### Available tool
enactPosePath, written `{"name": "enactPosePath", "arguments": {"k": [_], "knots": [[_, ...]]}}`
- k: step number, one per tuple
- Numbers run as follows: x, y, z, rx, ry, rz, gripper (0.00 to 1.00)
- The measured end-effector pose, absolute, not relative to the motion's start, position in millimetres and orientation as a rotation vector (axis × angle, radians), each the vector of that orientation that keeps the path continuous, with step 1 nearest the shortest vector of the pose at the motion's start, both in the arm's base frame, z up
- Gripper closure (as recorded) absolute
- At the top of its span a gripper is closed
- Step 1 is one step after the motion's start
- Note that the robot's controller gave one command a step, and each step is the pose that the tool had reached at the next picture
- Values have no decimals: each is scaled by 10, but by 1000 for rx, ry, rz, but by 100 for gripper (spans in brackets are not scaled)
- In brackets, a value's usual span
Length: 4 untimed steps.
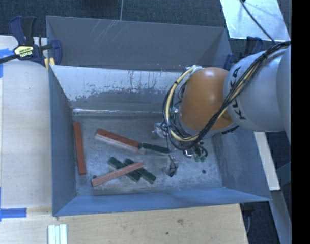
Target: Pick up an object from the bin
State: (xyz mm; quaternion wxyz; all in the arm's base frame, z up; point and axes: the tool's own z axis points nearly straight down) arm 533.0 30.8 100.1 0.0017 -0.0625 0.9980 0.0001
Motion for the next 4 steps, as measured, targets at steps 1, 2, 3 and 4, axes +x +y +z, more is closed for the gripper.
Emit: {"name": "enactPosePath", "arguments": {"k": [1,2,3,4], "knots": [[5842,428,1043,-225,3125,0,0],[5850,659,682,-221,3134,2,0],[5859,654,687,-224,3132,-1,0],[5869,661,701,-225,3128,1,100]]}}
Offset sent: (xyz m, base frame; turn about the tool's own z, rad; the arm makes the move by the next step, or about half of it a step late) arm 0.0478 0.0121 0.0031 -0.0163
